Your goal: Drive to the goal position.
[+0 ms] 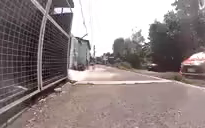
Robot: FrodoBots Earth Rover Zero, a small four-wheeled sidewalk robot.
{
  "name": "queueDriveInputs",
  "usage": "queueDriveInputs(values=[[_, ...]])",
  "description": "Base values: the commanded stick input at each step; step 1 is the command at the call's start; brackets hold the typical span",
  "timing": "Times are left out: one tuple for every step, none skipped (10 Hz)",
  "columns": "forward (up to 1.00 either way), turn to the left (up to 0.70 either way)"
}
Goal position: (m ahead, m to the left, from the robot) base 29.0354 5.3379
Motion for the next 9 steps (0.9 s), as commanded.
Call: queueDriveInputs(values=[[1.00,0.00],[1.00,0.00],[1.00,0.09],[1.00,0.25],[1.00,0.00],[1.00,0.00],[1.00,0.00],[1.00,0.03],[1.00,0.13]])
